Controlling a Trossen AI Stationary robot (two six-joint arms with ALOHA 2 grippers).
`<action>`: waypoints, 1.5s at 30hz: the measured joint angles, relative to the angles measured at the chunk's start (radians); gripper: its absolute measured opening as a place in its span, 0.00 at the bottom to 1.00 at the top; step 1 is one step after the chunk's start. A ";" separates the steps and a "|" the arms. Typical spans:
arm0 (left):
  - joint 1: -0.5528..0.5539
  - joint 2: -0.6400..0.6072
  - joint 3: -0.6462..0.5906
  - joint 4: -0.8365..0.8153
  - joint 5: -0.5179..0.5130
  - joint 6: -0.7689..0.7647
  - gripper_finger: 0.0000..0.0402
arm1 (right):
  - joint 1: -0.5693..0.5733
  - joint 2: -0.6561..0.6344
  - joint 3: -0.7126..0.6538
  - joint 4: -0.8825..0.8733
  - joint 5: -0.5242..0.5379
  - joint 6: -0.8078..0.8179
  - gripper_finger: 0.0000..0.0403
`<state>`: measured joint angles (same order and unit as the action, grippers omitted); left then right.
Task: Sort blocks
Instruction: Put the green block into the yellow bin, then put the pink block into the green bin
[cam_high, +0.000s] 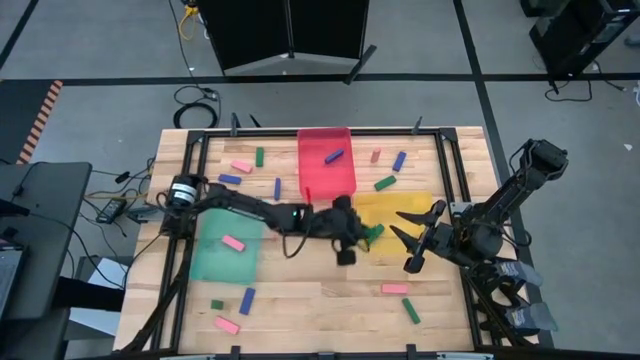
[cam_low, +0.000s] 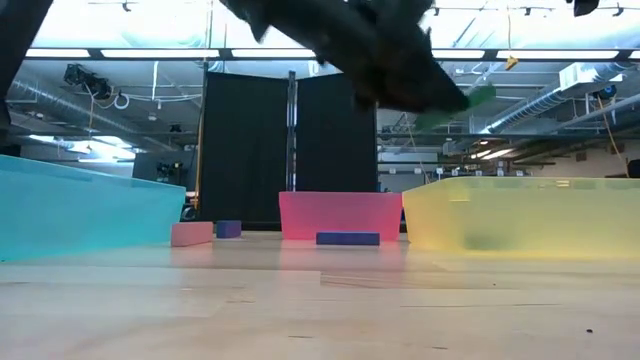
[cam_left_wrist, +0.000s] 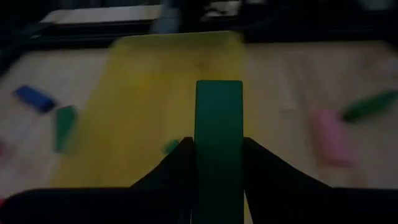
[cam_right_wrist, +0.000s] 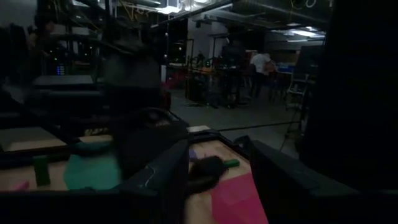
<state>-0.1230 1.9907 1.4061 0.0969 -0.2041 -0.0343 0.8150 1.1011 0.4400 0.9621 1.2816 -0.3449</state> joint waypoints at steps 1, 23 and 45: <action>0.016 0.006 -0.001 0.014 -0.002 -0.002 0.26 | 0.000 0.000 0.000 0.005 0.000 -0.004 0.45; 0.101 0.072 -0.003 0.101 0.121 -0.109 0.69 | -0.006 0.000 0.000 0.057 -0.047 -0.016 0.45; -0.108 -0.719 -0.745 0.505 -0.072 -0.181 0.51 | -0.075 0.349 0.443 -0.803 -0.434 0.520 0.45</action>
<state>-0.2314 1.2713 0.6614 0.6014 -0.2760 -0.2151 0.7396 1.4496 0.8829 0.1596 0.8477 0.1751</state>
